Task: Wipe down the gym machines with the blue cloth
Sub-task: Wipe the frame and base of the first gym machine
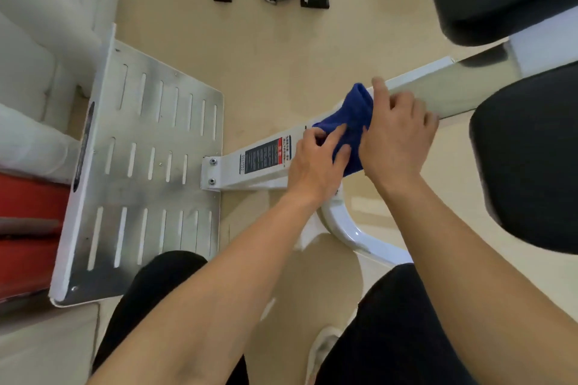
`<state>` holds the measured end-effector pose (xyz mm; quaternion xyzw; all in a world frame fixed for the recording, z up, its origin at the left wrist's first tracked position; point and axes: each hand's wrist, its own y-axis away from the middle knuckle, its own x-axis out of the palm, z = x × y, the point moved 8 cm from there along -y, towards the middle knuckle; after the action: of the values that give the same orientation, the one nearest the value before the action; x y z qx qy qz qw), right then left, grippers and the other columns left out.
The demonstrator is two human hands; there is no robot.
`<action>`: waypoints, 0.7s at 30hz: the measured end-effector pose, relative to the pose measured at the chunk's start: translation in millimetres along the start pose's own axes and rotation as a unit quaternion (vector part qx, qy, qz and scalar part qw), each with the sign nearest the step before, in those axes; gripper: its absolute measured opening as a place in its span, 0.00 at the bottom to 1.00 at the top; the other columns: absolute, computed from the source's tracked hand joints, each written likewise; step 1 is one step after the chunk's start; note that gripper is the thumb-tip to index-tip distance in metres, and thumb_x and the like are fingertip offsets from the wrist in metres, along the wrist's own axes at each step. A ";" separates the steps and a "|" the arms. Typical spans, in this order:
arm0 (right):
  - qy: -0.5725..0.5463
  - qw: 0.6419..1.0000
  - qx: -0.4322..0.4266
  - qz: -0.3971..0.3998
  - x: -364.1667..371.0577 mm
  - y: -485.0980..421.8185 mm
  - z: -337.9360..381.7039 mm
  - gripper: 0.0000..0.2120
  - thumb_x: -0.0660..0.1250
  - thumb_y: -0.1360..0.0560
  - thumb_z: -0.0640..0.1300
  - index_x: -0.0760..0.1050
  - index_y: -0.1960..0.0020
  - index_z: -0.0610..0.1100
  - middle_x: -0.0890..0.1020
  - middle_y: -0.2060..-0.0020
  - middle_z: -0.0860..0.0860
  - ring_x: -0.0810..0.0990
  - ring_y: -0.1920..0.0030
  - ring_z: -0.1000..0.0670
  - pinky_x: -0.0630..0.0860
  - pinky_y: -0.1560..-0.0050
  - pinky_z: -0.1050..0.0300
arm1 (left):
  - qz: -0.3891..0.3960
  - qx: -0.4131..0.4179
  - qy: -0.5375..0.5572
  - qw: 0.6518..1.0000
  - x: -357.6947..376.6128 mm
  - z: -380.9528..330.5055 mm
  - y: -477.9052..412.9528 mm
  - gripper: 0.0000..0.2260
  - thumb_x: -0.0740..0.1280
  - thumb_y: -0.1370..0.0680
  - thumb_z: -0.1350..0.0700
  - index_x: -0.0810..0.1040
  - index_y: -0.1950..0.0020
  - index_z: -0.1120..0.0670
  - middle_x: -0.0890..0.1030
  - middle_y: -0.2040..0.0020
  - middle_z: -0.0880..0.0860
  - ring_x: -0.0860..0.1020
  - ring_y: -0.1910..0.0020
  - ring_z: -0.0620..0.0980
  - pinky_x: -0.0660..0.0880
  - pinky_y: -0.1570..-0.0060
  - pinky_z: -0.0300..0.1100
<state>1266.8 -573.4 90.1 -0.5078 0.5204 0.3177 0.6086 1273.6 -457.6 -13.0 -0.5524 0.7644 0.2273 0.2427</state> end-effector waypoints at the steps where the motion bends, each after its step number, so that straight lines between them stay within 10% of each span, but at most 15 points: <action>1: 0.007 1.000 -0.003 -0.015 1.7 3.5 -3.8 0.30 0.67 0.26 0.40 0.63 0.26 0.50 0.75 0.41 0.43 0.74 0.45 0.39 0.67 0.44 0.43 | -0.033 0.008 -0.007 0.999 0.4 1.7 -1.1 0.19 0.60 0.19 0.45 0.71 0.28 0.44 0.69 0.40 0.51 0.70 0.42 0.53 0.73 0.42 0.51; 4: 0.045 0.988 -0.137 -0.046 6.9 11.1 13.1 0.26 0.62 0.24 0.40 0.67 0.26 0.48 0.67 0.27 0.42 0.67 0.31 0.36 0.62 0.33 0.42 | -0.140 0.055 -0.055 0.987 -5.2 0.5 -2.2 0.14 0.64 0.21 0.50 0.79 0.37 0.49 0.73 0.40 0.54 0.70 0.42 0.56 0.71 0.41 0.50; 7: 0.110 0.958 -0.251 0.086 35.5 10.8 24.2 0.18 0.57 0.20 0.44 0.74 0.32 0.42 0.65 0.24 0.43 0.61 0.24 0.39 0.51 0.25 0.39 | -0.151 0.083 -0.064 0.983 0.8 -4.8 -8.8 0.13 0.65 0.22 0.57 0.78 0.38 0.58 0.74 0.34 0.58 0.70 0.35 0.58 0.67 0.34 0.50; 12: 0.178 0.936 -0.250 0.172 45.3 20.9 9.9 0.28 0.47 0.17 0.51 0.56 0.20 0.41 0.53 0.20 0.42 0.49 0.20 0.42 0.40 0.24 0.40 | -0.047 0.097 -0.069 0.992 30.5 2.7 -11.9 0.25 0.51 0.16 0.52 0.54 0.21 0.62 0.55 0.20 0.59 0.52 0.21 0.53 0.51 0.23 0.49; 21: 0.200 0.942 -0.230 0.139 51.7 2.9 17.3 0.30 0.38 0.17 0.53 0.52 0.19 0.40 0.51 0.20 0.42 0.47 0.20 0.42 0.39 0.23 0.39 | -0.019 0.174 -0.098 0.980 31.8 15.8 -47.1 0.25 0.44 0.15 0.51 0.50 0.20 0.61 0.51 0.19 0.57 0.49 0.20 0.51 0.49 0.23 0.49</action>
<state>1282.8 -563.5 38.8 -0.6095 0.6099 0.4020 0.3081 1311.8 -484.8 -48.9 -0.4915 0.7540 0.1390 0.4130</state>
